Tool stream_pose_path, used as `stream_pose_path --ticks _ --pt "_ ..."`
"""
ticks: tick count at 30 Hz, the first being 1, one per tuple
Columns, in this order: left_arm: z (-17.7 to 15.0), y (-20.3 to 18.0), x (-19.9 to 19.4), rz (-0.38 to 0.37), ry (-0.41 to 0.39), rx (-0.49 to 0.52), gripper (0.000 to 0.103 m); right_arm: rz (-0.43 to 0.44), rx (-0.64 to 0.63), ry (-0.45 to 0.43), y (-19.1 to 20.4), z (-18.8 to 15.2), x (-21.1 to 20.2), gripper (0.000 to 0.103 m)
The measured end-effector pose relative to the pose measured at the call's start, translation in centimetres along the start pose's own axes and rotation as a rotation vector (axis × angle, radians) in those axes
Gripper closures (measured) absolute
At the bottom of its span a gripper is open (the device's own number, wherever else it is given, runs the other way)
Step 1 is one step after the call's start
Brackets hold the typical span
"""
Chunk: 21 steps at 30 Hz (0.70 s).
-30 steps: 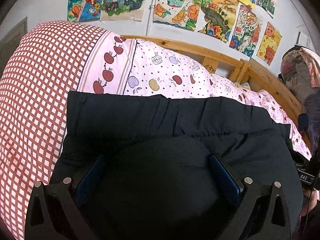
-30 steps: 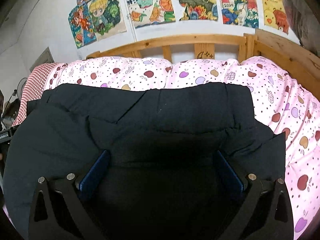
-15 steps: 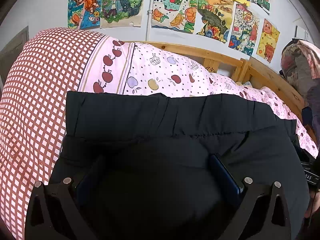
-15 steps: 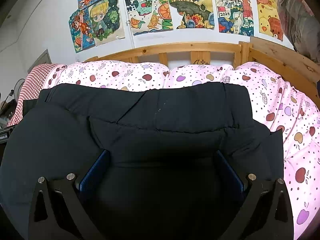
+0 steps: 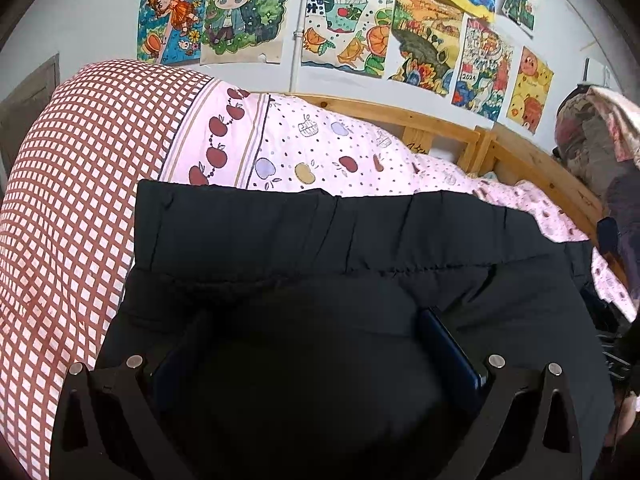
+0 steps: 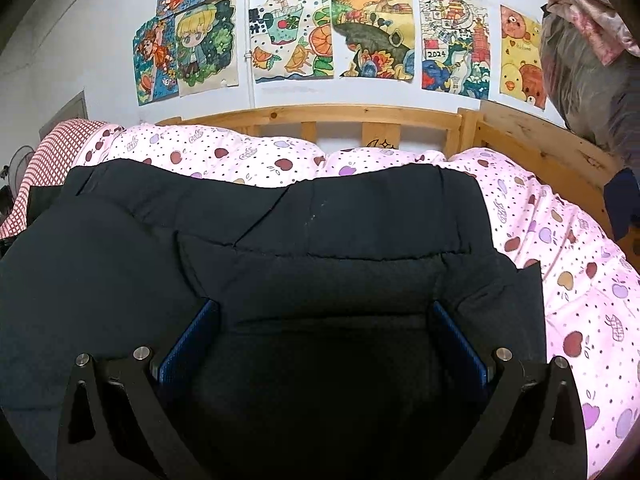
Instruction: Fold large clothes
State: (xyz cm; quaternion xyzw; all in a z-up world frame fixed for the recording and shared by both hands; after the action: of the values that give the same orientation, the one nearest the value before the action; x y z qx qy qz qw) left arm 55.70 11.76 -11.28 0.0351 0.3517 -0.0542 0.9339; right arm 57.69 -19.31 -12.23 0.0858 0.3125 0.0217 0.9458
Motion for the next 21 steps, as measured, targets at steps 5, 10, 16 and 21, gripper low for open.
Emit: stream_pose_path --ticks 5,10,16,21 --pt "-0.5 1.4 -3.7 -0.076 -0.049 -0.055 0.0 0.012 0.067 -0.118 -2.0 -0.3 -4.0 0.001" --pt "-1.8 4.1 -7.3 -0.08 -0.1 -0.134 0.0 -0.022 0.182 -0.193 -5.8 -0.6 -7.9 0.001" --pt "-3.2 7.6 -7.9 -0.12 0.002 -0.123 0.0 -0.049 0.144 -0.08 -9.3 -1.1 -8.3 0.001" --pt "-4.8 9.6 -6.5 -0.21 0.105 -0.082 0.0 -0.012 0.157 0.061 -10.9 -1.6 -6.3 0.001"
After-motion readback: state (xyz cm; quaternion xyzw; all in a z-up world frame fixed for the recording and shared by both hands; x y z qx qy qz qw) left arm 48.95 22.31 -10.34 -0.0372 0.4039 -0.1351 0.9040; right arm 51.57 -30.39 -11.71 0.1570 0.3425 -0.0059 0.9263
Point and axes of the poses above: each gripper's, at about its wrist camera, not at the fingertips, and x roughly the way its jaws point, y to its left, z to its top, the point moved 3 cm from there along x, roughly the way its jaws point, and after that the axes turned 12 degrees about x, right-handed, at the moved point
